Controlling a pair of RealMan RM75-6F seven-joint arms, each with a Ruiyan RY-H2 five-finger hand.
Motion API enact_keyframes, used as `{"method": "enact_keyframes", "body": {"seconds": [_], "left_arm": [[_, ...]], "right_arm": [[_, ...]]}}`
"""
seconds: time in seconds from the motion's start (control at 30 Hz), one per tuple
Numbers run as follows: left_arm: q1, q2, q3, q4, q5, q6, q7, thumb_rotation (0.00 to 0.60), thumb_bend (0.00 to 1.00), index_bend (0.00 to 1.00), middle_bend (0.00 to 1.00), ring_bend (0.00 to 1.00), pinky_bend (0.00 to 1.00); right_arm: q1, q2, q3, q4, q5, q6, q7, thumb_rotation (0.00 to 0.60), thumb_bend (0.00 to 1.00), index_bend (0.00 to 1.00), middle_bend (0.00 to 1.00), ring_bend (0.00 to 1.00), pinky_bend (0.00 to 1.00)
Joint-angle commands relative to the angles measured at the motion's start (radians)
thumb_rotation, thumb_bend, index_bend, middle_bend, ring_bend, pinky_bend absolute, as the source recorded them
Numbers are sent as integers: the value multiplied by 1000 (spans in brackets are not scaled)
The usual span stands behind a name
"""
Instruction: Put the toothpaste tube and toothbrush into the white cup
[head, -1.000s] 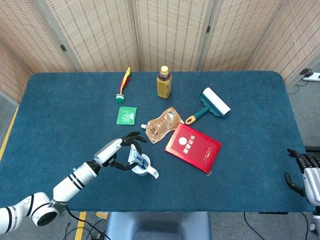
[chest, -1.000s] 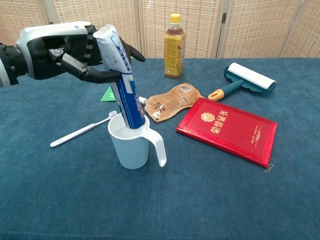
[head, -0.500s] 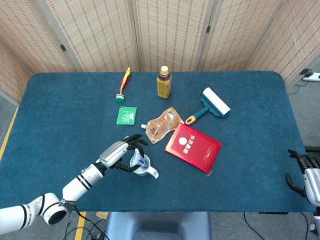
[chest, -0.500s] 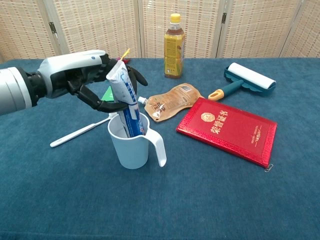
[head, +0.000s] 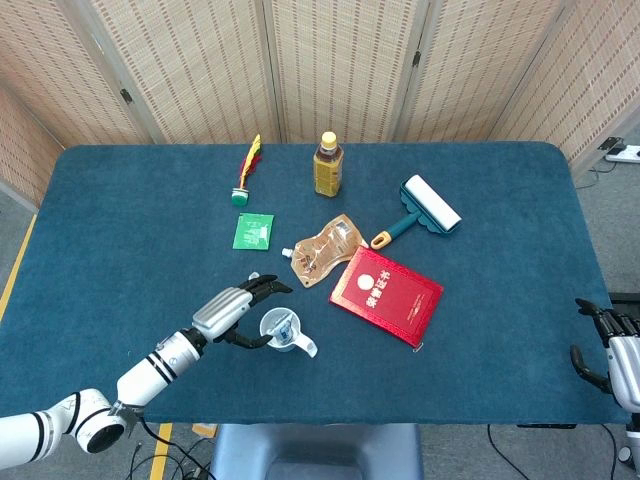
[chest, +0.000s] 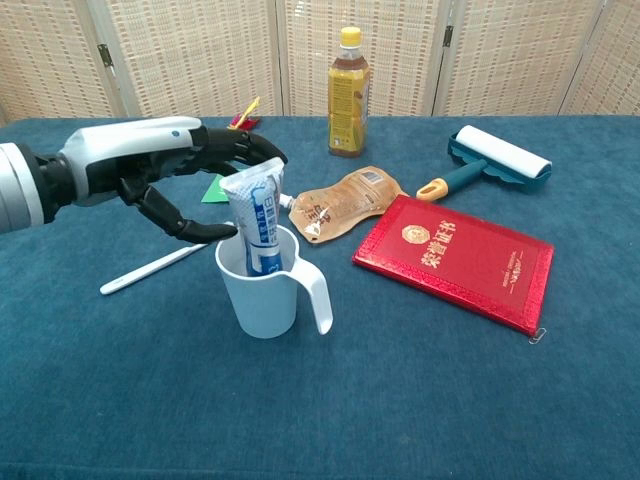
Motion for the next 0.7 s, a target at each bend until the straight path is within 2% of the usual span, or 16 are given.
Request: {"method": "enact_keyframes", "body": {"seconds": [0.03, 0.33, 0.7], "left_arm": [[3, 20, 5, -15, 4, 3, -3, 600, 376, 133, 164, 53, 138], [36, 115, -19, -58, -23, 60, -60, 600, 376, 139, 161, 51, 138], [88, 182, -38, -21, -92, 94, -129, 600, 376, 239, 161, 55, 138]], "right_arm": [[-1, 0, 0, 1, 1, 1, 2, 600, 343, 174, 299, 247, 249], [-3, 2, 0, 2, -1, 5, 8, 600, 343, 174, 299, 247, 249], [-4, 1, -1, 1, -5, 6, 6, 600, 343, 174, 299, 247, 249]]}}
